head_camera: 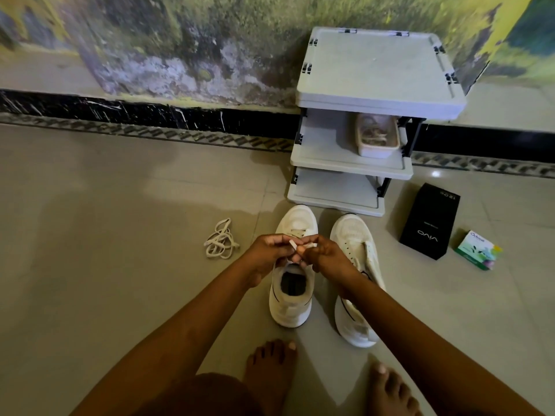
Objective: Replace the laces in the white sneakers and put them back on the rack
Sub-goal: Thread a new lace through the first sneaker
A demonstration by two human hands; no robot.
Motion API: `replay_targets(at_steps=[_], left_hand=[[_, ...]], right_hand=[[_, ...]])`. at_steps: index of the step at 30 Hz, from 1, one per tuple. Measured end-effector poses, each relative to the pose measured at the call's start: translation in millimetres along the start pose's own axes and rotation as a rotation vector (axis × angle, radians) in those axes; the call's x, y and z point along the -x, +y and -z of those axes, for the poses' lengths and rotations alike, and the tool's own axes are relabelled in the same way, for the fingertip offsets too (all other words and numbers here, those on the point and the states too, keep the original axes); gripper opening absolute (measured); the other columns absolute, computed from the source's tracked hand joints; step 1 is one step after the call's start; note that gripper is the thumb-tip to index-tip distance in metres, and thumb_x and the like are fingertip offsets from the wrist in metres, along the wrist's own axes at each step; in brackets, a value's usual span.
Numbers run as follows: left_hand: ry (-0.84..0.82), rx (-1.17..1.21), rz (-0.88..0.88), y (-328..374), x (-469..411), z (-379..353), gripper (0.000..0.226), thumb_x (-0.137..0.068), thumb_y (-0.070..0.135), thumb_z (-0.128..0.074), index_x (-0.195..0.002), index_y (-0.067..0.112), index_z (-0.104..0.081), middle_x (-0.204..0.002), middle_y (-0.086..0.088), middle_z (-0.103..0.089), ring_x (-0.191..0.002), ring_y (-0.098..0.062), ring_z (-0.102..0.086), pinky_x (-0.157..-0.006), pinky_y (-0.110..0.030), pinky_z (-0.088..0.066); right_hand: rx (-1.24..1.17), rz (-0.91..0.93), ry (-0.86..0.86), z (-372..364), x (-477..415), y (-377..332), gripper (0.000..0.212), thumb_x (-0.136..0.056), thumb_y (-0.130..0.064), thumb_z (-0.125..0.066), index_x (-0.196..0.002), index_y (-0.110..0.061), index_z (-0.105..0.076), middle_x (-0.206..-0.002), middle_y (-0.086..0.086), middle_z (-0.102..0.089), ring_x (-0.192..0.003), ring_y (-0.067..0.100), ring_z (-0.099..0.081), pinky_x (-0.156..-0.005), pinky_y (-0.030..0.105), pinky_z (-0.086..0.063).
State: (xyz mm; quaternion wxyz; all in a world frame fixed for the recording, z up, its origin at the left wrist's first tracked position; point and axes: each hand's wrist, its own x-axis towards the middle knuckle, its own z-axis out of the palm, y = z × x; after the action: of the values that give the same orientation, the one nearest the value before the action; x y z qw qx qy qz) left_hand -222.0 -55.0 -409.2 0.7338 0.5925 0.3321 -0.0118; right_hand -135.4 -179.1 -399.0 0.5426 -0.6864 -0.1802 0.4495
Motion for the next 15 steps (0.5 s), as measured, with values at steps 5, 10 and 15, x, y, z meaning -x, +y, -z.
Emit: replay_targets(at_steps=[5,10,15], left_hand=[[-0.071,0.053,-0.009,-1.0,0.2,5.2,0.015,-0.089,0.0,-0.056,-0.096,0.008,-0.067,-0.081,-0.007,-0.07,-0.079,-0.018,-0.066,-0.088,-0.031,-0.05],[0.097,0.03,0.005,-3.3,-0.9,-1.2,0.01,-0.091,0.01,-0.059,-0.086,0.015,-0.066,-0.077,-0.005,-0.066,-0.07,-0.015,-0.059,-0.063,-0.022,-0.048],[0.254,0.078,0.085,-2.7,-4.8,-10.5,0.013,-0.093,0.009,-0.056,-0.081,0.016,-0.058,-0.068,-0.003,-0.055,-0.046,-0.008,-0.045,-0.038,-0.015,-0.034]], right_hand=[[-0.029,-0.037,0.124,-2.5,-4.4,3.3,0.012,-0.093,-0.016,-0.056,-0.1,-0.006,-0.053,-0.071,0.003,-0.061,-0.054,0.003,-0.056,-0.045,0.006,-0.04],[0.058,0.001,0.139,-5.1,-8.2,11.0,0.008,-0.091,-0.014,-0.059,-0.088,-0.011,-0.053,-0.076,0.003,-0.062,-0.069,0.01,-0.059,-0.06,0.013,-0.048],[0.442,0.219,0.134,-2.4,-9.5,15.8,0.01,-0.087,-0.01,-0.064,-0.084,-0.01,-0.054,-0.084,0.012,-0.064,-0.081,0.026,-0.061,-0.076,0.036,-0.05]])
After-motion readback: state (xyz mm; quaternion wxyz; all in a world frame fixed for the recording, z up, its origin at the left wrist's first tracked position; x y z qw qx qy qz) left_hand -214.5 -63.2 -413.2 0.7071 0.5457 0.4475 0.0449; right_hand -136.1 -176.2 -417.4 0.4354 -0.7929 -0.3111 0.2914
